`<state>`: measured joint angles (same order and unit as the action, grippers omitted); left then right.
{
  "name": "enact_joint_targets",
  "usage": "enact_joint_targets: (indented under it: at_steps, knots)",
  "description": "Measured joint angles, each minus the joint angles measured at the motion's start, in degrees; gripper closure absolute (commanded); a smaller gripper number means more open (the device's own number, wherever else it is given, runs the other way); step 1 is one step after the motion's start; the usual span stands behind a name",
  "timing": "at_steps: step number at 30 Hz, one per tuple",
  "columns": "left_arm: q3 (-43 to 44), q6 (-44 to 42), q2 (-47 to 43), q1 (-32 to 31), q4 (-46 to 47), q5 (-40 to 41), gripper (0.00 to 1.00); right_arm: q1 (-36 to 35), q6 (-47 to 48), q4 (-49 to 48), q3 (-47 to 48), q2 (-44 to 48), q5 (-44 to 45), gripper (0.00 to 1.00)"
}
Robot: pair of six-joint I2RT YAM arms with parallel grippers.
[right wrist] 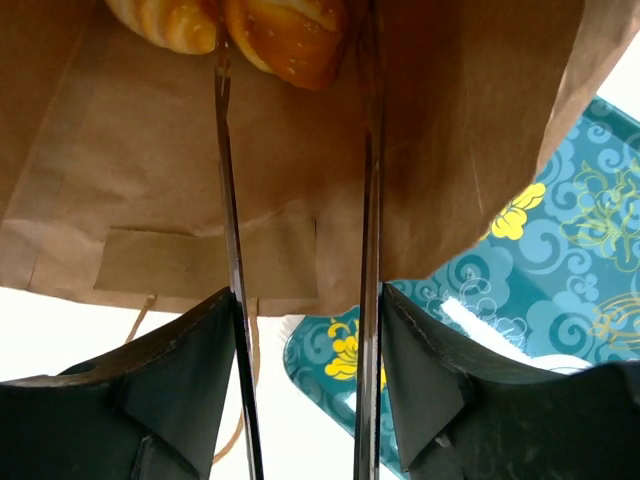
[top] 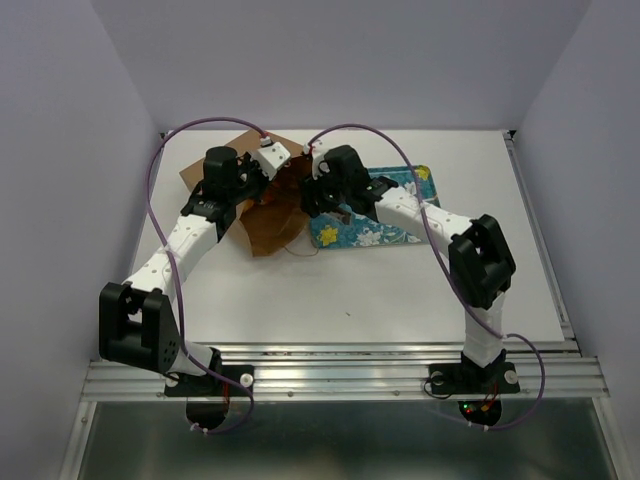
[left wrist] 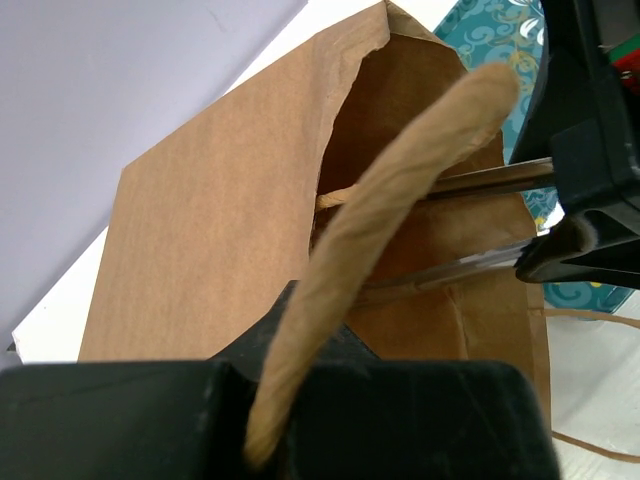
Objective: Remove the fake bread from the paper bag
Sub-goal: Take out the fake bread from the paper bag.
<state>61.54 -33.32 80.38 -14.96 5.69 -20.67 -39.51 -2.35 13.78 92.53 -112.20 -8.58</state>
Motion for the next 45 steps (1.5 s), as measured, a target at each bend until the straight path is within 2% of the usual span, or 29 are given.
enact_joint_targets:
  at_steps: [10, 19, 22, 25, 28, 31, 34, 39, 45]
  knots:
    - [-0.02, -0.09, 0.00, 0.00, -0.72, -0.55, 1.00, 0.02, 0.00, -1.38, 2.27, -3.78, 0.90, 0.36]
    - [-0.07, -0.37, 0.00, 0.00, -1.31, -1.09, 1.00, 0.04, 0.44, -2.12, 3.10, -5.46, -3.58, 0.38]
    - [-0.07, -0.37, 0.00, 0.00, -1.49, -1.42, 1.00, 0.04, 0.55, -2.45, 3.58, -6.51, -4.22, 0.43]
    - [-0.07, -0.35, -0.09, -0.02, -1.49, -1.40, 1.00, 0.04, 0.59, -2.62, 3.87, -7.61, -4.50, 0.53]
    - [-0.07, -0.33, -0.11, -0.04, -1.62, -1.42, 1.00, 0.04, 0.66, -2.69, 3.87, -7.96, -4.44, 0.72]
    - [-0.09, -0.28, -0.11, -0.04, -1.62, -1.40, 1.00, 0.07, 1.01, -2.73, 3.87, -7.96, -4.50, 0.80]
    - [-0.24, 0.00, -0.37, -0.04, -1.55, -1.09, 1.00, 0.04, 1.07, -2.71, 3.85, -7.93, -4.52, 0.97]
    - [-0.66, 1.62, -0.42, -0.11, 0.13, 0.28, 1.00, 0.04, 1.07, -2.91, 0.52, -4.94, -4.50, 0.99]
    - [-0.66, 4.15, -0.42, -0.39, 2.40, 2.51, 1.00, 0.04, -2.19, -2.69, -7.06, 4.39, -3.13, 0.99]
